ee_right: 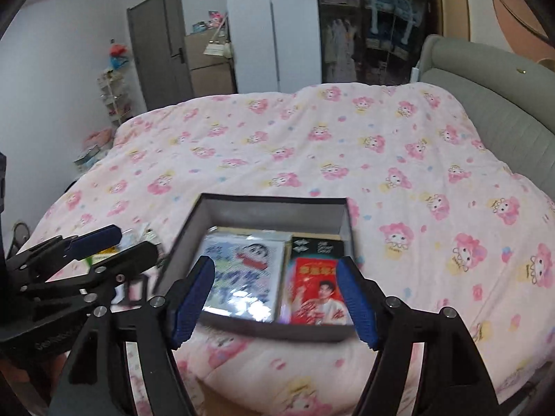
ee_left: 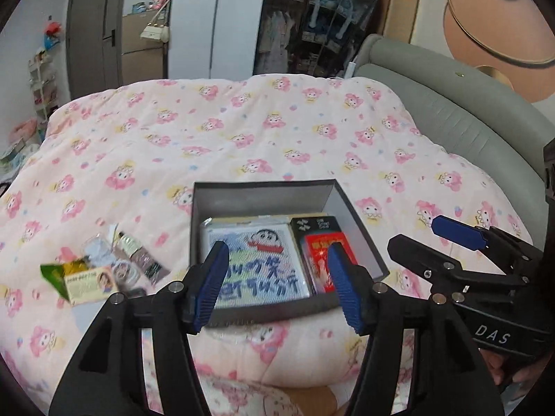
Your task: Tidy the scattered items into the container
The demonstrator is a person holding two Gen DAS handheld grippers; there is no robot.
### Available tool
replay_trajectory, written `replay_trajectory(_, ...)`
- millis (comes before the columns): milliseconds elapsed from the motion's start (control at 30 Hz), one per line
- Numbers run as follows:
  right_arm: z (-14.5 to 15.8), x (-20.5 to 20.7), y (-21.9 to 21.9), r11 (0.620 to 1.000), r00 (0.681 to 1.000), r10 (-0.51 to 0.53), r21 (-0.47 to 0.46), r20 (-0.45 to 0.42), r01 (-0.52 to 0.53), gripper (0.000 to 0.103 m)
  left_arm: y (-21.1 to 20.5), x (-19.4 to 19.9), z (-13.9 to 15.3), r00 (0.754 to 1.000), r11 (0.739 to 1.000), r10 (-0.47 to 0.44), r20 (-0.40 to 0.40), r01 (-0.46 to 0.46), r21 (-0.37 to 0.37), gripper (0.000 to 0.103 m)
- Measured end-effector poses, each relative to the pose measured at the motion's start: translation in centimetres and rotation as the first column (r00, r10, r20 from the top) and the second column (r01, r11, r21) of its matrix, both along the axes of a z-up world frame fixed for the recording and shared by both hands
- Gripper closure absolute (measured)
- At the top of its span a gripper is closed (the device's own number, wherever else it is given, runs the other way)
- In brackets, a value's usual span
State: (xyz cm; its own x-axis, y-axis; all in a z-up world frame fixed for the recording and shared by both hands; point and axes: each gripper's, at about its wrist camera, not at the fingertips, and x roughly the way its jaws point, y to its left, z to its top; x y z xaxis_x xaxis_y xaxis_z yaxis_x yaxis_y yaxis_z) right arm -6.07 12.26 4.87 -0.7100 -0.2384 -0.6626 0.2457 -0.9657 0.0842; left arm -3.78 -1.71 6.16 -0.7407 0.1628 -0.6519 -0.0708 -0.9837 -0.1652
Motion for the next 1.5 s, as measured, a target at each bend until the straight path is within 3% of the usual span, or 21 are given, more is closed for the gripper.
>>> replay_trajectory(100, 0.1, 1.6, -0.7, 1.000, 1.000, 0.010, -0.011, -0.001, -0.010, 0.033, -0.9, 1.7, -0.2, 1.000, 1.000, 0.019, 0.010, -0.019, 0.015, 0.043)
replay_trajectory(267, -1.0, 2.9, -2.9, 0.998, 0.998, 0.068, -0.007, -0.002, -0.068, 0.033, -2.7, 3.5, -1.6, 0.997, 0.997, 0.073, 0.020, -0.073, -0.033, 0.045)
replay_trajectory(367, -2.1, 2.2, -5.3, 0.992, 0.991, 0.124, 0.001, 0.053, -0.124, 0.033, -5.2, 4.2, -2.7, 0.991, 0.992, 0.119, 0.054, -0.120, 0.025, 0.048)
replay_trajectory(500, -2.5, 2.1, -9.2, 0.969, 0.968, 0.246, -0.037, 0.045, -0.244, 0.033, -9.9, 5.6, -4.3, 0.978, 0.977, 0.193, 0.073, -0.198, 0.072, 0.047)
replay_trajectory(667, -6.2, -0.8, -16.0, 0.937, 0.920, 0.350, -0.078, 0.177, -0.341, 0.034, -16.7, 6.5, -7.8, 0.940, 0.942, 0.304, 0.156, -0.321, 0.095, 0.048)
replay_trajectory(767, -8.0, -2.1, -19.7, 0.923, 0.900, 0.384, -0.064, 0.205, -0.379, 0.035, -21.0, 6.7, -10.0, 0.901, 0.909, 0.385, 0.201, -0.408, 0.089, 0.050)
replay_trajectory(867, -9.5, -3.1, -22.6, 0.904, 0.874, 0.426, -0.065, 0.232, -0.423, 0.037, -24.8, 6.5, -12.6, 0.866, 0.874, 0.435, 0.248, -0.472, 0.113, 0.060)
replay_trajectory(900, -10.2, -3.5, -23.2, 0.899, 0.866, 0.435, -0.064, 0.248, -0.433, 0.046, -25.6, 6.3, -13.4, 0.860, 0.868, 0.439, 0.261, -0.481, 0.122, 0.064)
replay_trajectory(933, -11.3, -4.2, -24.2, 0.899, 0.860, 0.431, -0.044, 0.274, -0.437, 0.066, -26.5, 6.0, -14.6, 0.851, 0.860, 0.444, 0.279, -0.493, 0.133, 0.066)
replay_trajectory(1000, -13.2, -5.2, -25.5, 0.906, 0.865, 0.392, 0.033, 0.314, -0.422, 0.078, -28.1, 5.3, -16.6, 0.831, 0.844, 0.455, 0.320, -0.517, 0.142, 0.069)
replay_trajectory(1100, -15.5, -6.3, -26.8, 0.900, 0.844, 0.399, 0.024, 0.359, -0.436, 0.078, -29.7, 4.5, -19.2, 0.816, 0.831, 0.445, 0.369, -0.530, 0.170, 0.070)
replay_trajectory(1267, -18.3, -7.8, -29.3, 0.878, 0.796, 0.437, -0.009, 0.418, -0.478, 0.078, -30.3, 3.4, -20.6, 0.837, 0.847, 0.390, 0.383, -0.490, 0.207, 0.068)
replay_trajectory(1400, -21.1, -9.3, -30.6, 0.880, 0.766, 0.425, -0.021, 0.482, -0.474, 0.078, -31.1, 2.6, -22.0, 0.816, 0.838, 0.396, 0.420, -0.509, 0.198, 0.064)
replay_trajectory(1500, -22.5, -10.3, -30.8, 0.888, 0.746, 0.419, -0.063, 0.518, -0.455, 0.078, -31.6, 2.0, -23.0, 0.816, 0.829, 0.379, 0.435, -0.509, 0.233, 0.063)
